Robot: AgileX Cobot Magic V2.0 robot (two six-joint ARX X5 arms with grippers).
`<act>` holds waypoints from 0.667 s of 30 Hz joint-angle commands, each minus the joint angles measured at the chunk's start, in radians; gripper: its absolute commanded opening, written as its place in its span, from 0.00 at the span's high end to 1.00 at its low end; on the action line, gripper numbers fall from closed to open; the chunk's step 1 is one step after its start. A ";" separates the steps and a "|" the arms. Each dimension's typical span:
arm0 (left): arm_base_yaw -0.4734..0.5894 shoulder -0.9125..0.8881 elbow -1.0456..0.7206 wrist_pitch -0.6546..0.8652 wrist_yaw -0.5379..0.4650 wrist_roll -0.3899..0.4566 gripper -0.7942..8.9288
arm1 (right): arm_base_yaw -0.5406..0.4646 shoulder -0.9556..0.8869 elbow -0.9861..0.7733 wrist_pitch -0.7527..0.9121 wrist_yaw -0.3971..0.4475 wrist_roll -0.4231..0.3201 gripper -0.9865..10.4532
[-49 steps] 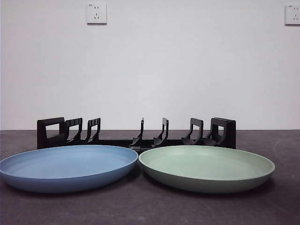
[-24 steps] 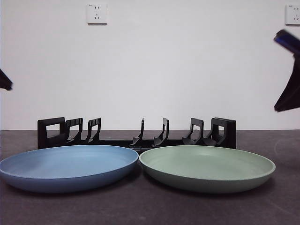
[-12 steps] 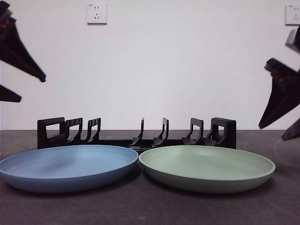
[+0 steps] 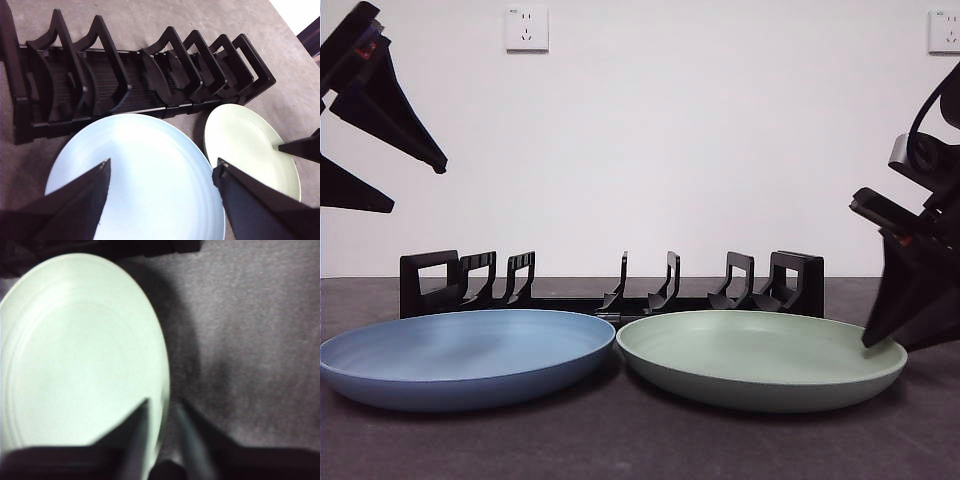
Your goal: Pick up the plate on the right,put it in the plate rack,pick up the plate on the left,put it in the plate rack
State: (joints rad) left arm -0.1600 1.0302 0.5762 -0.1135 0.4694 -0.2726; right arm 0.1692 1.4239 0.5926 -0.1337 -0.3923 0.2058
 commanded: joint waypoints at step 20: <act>-0.412 0.002 0.251 -0.262 -0.121 0.637 0.56 | 0.021 -0.113 0.309 -0.392 0.005 0.018 0.92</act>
State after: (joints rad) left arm -0.5255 1.0306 0.8188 -0.3672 0.3782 0.2184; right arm 0.1844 1.3075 0.8925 -0.5232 -0.3832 0.2417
